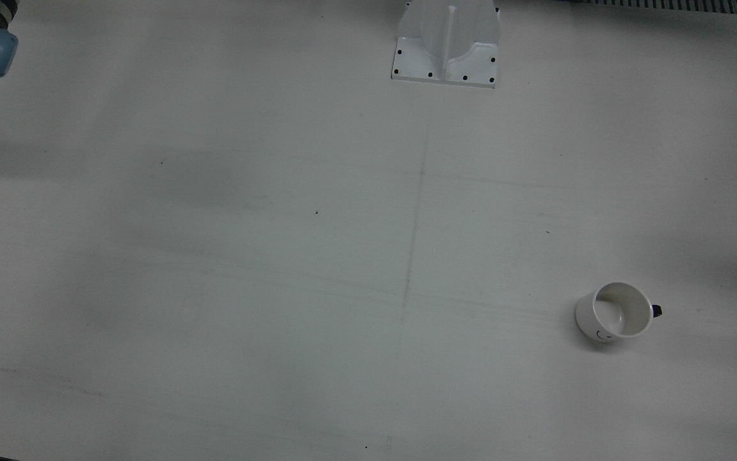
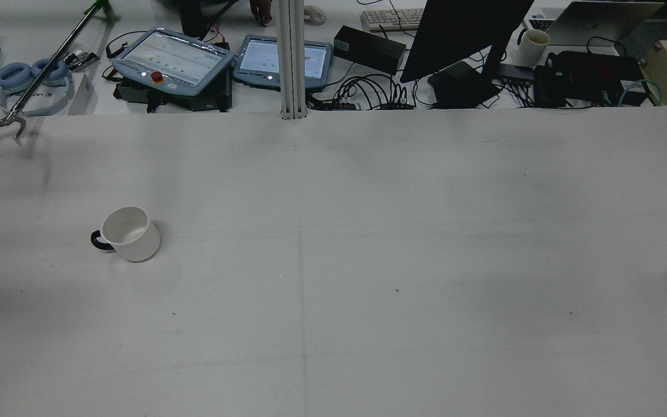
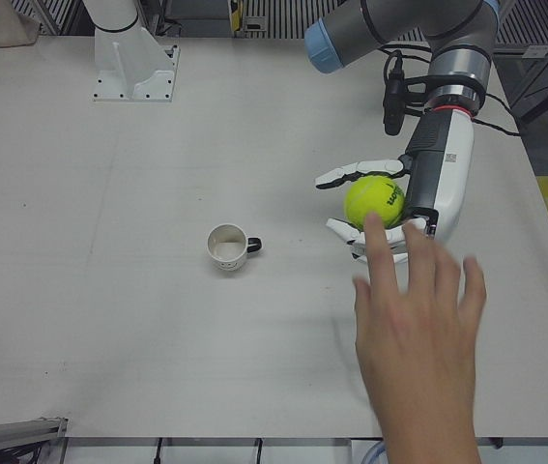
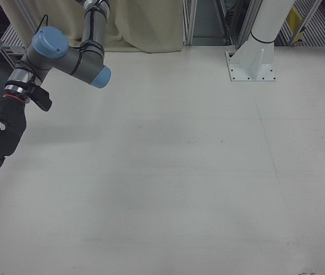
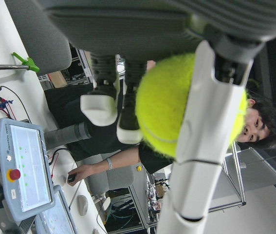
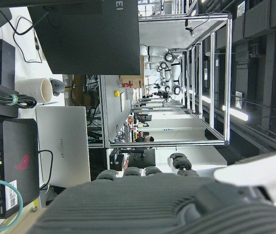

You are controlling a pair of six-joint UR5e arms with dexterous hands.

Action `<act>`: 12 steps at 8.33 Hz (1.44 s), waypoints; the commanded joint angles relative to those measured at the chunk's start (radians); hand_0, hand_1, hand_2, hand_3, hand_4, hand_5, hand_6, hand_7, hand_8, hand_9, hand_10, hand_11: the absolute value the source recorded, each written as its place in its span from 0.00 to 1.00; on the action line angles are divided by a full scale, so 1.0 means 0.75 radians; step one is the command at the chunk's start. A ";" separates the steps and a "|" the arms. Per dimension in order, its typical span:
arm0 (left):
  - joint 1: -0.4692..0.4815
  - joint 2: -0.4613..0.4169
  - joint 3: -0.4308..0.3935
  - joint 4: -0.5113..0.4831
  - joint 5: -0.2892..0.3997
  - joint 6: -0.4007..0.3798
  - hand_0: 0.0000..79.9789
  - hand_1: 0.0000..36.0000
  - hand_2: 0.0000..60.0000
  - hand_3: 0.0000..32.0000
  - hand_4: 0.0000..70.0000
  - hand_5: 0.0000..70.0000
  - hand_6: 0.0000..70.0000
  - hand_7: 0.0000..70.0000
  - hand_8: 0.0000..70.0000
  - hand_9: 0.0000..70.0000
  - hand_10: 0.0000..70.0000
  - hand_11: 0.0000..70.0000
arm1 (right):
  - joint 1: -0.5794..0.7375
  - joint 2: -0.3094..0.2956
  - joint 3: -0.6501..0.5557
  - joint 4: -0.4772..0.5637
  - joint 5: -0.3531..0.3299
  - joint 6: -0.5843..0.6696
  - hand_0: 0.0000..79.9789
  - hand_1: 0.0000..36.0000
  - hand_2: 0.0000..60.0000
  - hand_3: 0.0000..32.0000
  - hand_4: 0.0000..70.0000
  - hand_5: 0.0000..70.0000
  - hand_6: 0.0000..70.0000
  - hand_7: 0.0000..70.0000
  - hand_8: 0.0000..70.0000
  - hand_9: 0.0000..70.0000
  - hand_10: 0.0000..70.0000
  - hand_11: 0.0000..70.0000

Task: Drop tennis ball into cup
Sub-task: 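Carry the yellow tennis ball in the left hand over the white mug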

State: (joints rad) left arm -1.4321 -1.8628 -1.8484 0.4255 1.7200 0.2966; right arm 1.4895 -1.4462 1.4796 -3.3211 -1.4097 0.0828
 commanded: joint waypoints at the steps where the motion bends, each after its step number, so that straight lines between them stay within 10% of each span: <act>1: 0.123 -0.001 -0.069 -0.005 0.070 0.014 0.79 0.49 0.17 0.00 0.87 0.36 1.00 1.00 0.95 1.00 0.81 1.00 | 0.000 0.000 0.001 0.000 0.000 0.000 0.00 0.00 0.00 0.00 0.00 0.00 0.00 0.00 0.00 0.00 0.00 0.00; 4: 0.424 -0.005 -0.082 -0.007 0.053 0.115 0.59 0.18 0.29 0.00 0.76 0.26 1.00 1.00 0.90 1.00 0.74 1.00 | 0.000 0.000 -0.001 0.000 0.000 0.000 0.00 0.00 0.00 0.00 0.00 0.00 0.00 0.00 0.00 0.00 0.00 0.00; 9: 0.604 0.035 -0.029 -0.062 -0.033 0.173 0.51 0.03 0.28 0.00 0.65 0.24 1.00 1.00 0.85 1.00 0.69 0.96 | 0.000 0.000 -0.001 0.000 0.000 0.000 0.00 0.00 0.00 0.00 0.00 0.00 0.00 0.00 0.00 0.00 0.00 0.00; 10: 0.607 0.086 -0.025 -0.123 -0.035 0.175 0.33 0.00 0.29 0.00 0.53 0.22 0.99 1.00 0.75 1.00 0.57 0.79 | 0.000 0.000 -0.001 0.000 0.000 0.000 0.00 0.00 0.00 0.00 0.00 0.00 0.00 0.00 0.00 0.00 0.00 0.00; 11: 0.607 0.121 -0.027 -0.152 -0.053 0.177 0.48 0.02 0.00 0.00 0.36 0.09 0.50 0.77 0.36 0.55 0.24 0.35 | 0.000 0.000 -0.001 0.000 0.000 0.000 0.00 0.00 0.00 0.00 0.00 0.00 0.00 0.00 0.00 0.00 0.00 0.00; 12: 0.607 0.129 -0.025 -0.187 -0.054 0.177 0.55 0.20 0.00 0.00 0.19 0.00 0.02 0.35 0.00 0.06 0.00 0.00 | 0.000 0.000 -0.001 0.000 0.000 0.000 0.00 0.00 0.00 0.00 0.00 0.00 0.00 0.00 0.00 0.00 0.00 0.00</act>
State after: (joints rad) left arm -0.9806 -1.8040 -1.8709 0.3444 1.6900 0.4270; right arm 1.4895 -1.4465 1.4787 -3.3211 -1.4098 0.0828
